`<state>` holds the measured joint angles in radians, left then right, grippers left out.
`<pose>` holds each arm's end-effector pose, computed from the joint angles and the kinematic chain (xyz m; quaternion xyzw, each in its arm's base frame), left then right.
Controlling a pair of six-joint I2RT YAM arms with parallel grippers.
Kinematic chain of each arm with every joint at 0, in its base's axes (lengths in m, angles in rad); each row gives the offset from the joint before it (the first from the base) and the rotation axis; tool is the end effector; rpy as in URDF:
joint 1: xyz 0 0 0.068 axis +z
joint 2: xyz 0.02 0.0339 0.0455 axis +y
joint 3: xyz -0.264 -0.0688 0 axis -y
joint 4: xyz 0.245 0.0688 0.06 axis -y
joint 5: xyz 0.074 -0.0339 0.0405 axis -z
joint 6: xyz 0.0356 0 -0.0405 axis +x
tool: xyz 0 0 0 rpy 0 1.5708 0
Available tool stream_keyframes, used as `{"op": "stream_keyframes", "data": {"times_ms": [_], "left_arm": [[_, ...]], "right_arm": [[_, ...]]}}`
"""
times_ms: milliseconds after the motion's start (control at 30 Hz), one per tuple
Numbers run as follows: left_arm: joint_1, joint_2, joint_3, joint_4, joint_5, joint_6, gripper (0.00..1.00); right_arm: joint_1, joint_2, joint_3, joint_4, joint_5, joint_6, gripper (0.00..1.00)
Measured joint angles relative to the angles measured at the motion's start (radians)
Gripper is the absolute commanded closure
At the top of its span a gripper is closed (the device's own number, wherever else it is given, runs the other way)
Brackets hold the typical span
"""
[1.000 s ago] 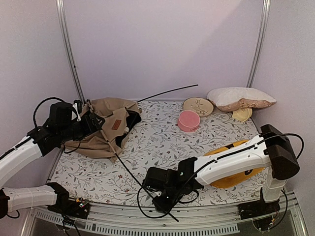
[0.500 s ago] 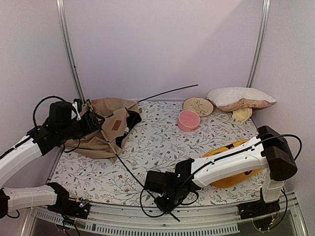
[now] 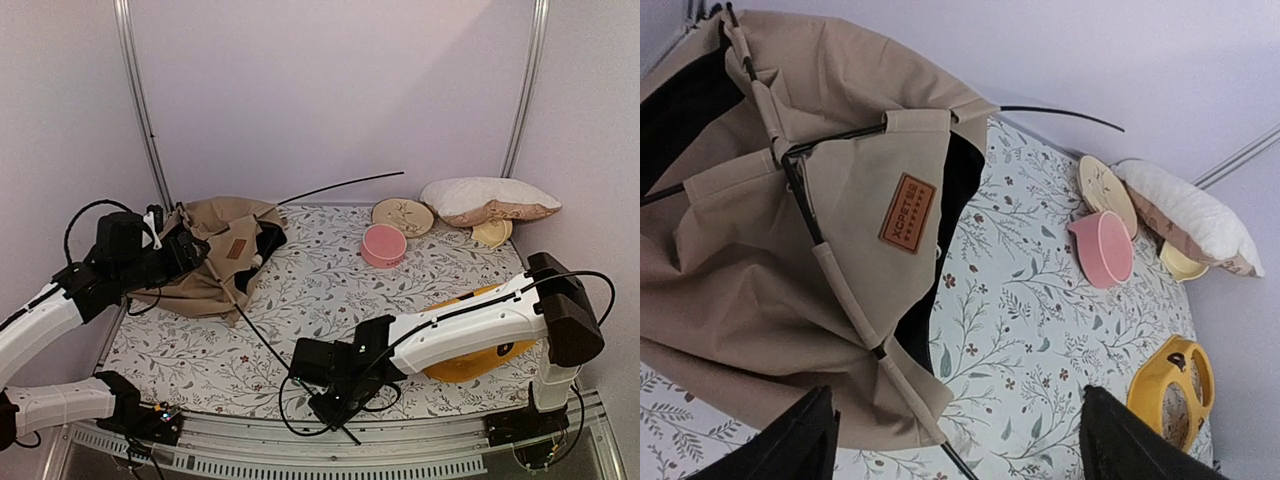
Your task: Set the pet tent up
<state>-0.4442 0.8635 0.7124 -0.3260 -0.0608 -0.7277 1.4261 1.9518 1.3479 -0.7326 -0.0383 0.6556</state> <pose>0.1788 -0.0827 0.2863 -0.1363 0.8430 -0.2658 0.4474 0.0533 0.3756 0.1623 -0.3752 0.9193 0.1104 0.0427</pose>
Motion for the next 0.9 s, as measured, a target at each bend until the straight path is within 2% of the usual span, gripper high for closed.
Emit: {"op": "stream_keyframes", "data": {"times_ms": [267, 433, 533, 667, 900], "left_arm": [[-0.018, -0.045, -0.135, 0.001, -0.011, -0.043, 0.32], [-0.121, -0.056, -0.238, 0.023, -0.064, -0.122, 0.39], [-0.184, -0.050, -0.312, 0.063, -0.093, -0.187, 0.40], [-0.246, 0.021, -0.380, 0.121, -0.147, -0.254, 0.39], [-0.298, 0.200, -0.391, 0.254, -0.242, -0.296, 0.39]], "right_arm": [[-0.084, -0.061, 0.005, 0.050, -0.059, -0.093, 1.00], [-0.129, -0.086, 0.017, 0.079, -0.116, -0.154, 1.00], [-0.151, -0.094, 0.023, 0.089, -0.145, -0.187, 1.00], [-0.170, -0.098, 0.038, 0.091, -0.185, -0.224, 1.00], [-0.177, -0.098, 0.054, 0.091, -0.220, -0.249, 1.00]]}}
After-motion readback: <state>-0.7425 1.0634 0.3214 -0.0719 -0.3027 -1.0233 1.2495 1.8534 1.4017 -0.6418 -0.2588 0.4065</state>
